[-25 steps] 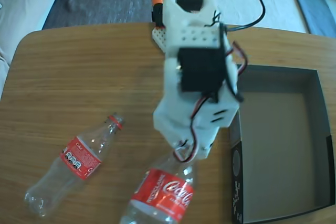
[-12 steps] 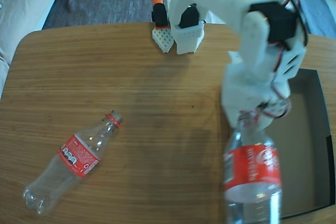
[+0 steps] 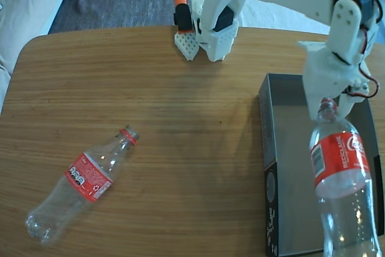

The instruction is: Grasp the bottles and put them in the box.

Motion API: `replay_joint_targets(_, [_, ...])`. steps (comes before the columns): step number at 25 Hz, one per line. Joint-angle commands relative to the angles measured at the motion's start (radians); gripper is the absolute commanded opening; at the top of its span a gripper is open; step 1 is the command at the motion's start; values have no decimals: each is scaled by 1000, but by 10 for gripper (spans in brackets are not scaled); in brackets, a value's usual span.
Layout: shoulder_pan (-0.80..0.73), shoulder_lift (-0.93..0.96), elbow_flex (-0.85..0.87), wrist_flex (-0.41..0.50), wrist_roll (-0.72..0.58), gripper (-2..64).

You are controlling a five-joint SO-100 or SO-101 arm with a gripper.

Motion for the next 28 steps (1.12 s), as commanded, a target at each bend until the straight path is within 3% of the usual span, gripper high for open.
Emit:
replay_joint_targets(1, [-44, 63, -21, 67, 87, -4])
replay_joint_targets(5, [-80, 64, 0, 67, 150, -4])
replay_joint_targets(17, [-150, 83, 247, 67, 153, -4])
replay_joint_targets(28, [-170, 83, 330, 14, 155, -4])
